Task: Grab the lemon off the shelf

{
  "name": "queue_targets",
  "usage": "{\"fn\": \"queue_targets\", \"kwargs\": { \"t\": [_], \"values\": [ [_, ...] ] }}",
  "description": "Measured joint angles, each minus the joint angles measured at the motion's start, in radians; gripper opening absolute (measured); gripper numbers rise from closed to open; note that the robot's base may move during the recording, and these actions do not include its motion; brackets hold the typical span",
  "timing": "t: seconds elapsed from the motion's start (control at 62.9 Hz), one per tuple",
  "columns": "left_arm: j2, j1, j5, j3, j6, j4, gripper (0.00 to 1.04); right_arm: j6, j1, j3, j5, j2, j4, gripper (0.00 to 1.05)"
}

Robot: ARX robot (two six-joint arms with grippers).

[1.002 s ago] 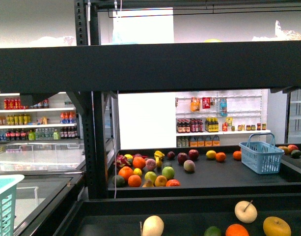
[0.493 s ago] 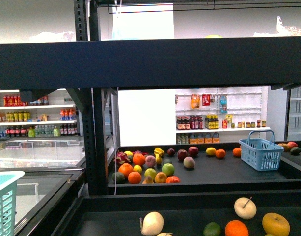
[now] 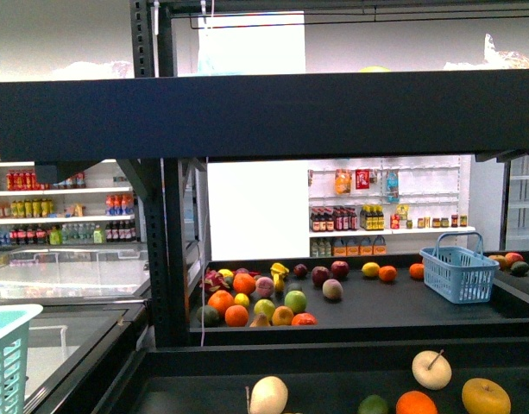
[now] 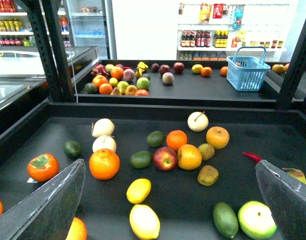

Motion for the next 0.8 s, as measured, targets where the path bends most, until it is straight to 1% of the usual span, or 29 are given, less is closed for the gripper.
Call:
{"fn": "queue_targets", "kwargs": {
  "t": [0.08, 0.111, 0.143, 0.175, 0.223, 0.239, 0.27, 0.286, 0.334, 0.35, 0.429, 0.461, 0.557, 0.604, 0.62, 0.731, 0.795],
  "values": [
    [0.011, -0.005, -0.016, 0.021, 0.009, -0.015, 0.96, 0.000, 0.000, 0.000, 0.000, 0.000, 0.000, 1.02],
    [0.011, -0.006, -0.020, 0.024, 0.017, -0.029, 0.90, 0.000, 0.000, 0.000, 0.000, 0.000, 0.000, 1.02],
    [0.011, -0.007, -0.026, 0.028, 0.026, -0.047, 0.81, 0.000, 0.000, 0.000, 0.000, 0.000, 0.000, 1.02],
    [0.014, -0.007, -0.027, 0.028, 0.029, -0.053, 0.76, 0.000, 0.000, 0.000, 0.000, 0.000, 0.000, 1.02],
    [0.021, -0.008, -0.032, 0.028, 0.039, -0.064, 0.65, 0.000, 0.000, 0.000, 0.000, 0.000, 0.000, 1.02],
    [0.022, -0.008, -0.033, 0.028, 0.041, -0.065, 0.63, 0.000, 0.000, 0.000, 0.000, 0.000, 0.000, 1.02],
    [0.024, -0.008, -0.033, 0.028, 0.045, -0.068, 0.56, 0.000, 0.000, 0.000, 0.000, 0.000, 0.000, 1.02],
    [0.024, -0.008, -0.033, 0.028, 0.049, -0.068, 0.54, 0.000, 0.000, 0.000, 0.000, 0.000, 0.000, 1.02],
    [0.024, -0.008, -0.038, 0.028, 0.072, -0.077, 0.44, 0.000, 0.000, 0.000, 0.000, 0.000, 0.000, 1.02],
    [0.024, -0.008, -0.038, 0.028, 0.074, -0.079, 0.43, 0.000, 0.000, 0.000, 0.000, 0.000, 0.000, 1.02],
    [0.021, -0.009, -0.036, 0.028, 0.096, -0.100, 0.27, 0.000, 0.000, 0.000, 0.000, 0.000, 0.000, 1.02],
    [0.017, -0.011, -0.038, 0.027, 0.096, -0.107, 0.24, 0.000, 0.000, 0.000, 0.000, 0.000, 0.000, 1.02],
    [-0.003, -0.017, -0.021, 0.019, 0.124, -0.114, 0.20, 0.000, 0.000, 0.000, 0.000, 0.000, 0.000, 1.02],
    [-0.020, -0.024, -0.003, 0.010, 0.119, -0.132, 0.15, 0.000, 0.000, 0.000, 0.000, 0.000, 0.000, 1.02],
    [-0.029, -0.028, -0.003, 0.006, 0.143, -0.137, 0.13, 0.000, 0.000, 0.000, 0.000, 0.000, 0.000, 1.02],
    [-0.087, -0.057, 0.009, -0.016, 0.226, -0.163, 0.12, 0.000, 0.000, 0.000, 0.000, 0.000, 0.000, 1.02],
    [-0.135, -0.080, 0.036, -0.047, 0.271, -0.175, 0.12, 0.000, 0.000, 0.000, 0.000, 0.000, 0.000, 1.02]
  ]
}}
